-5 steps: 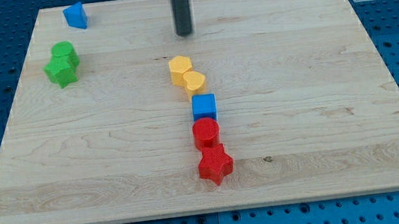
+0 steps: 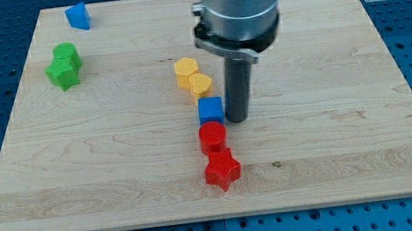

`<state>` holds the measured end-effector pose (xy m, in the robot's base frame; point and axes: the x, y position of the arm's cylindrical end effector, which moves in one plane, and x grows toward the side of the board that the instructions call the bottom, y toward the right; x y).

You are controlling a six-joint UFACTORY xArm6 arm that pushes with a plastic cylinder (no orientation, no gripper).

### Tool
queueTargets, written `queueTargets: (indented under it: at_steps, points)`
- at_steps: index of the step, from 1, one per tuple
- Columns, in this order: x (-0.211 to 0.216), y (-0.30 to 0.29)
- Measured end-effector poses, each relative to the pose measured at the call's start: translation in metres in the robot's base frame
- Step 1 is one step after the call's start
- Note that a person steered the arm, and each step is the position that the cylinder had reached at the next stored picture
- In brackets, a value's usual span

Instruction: Push the blue cube to the blue triangle

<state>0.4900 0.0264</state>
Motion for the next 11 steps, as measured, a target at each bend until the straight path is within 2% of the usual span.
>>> queueTargets:
  at_steps: [2, 4, 6, 8, 11]
  points:
    - [0.000, -0.047]
    - [0.034, -0.047]
    - [0.032, -0.077]
    - [0.005, -0.079]
    - [-0.076, -0.079]
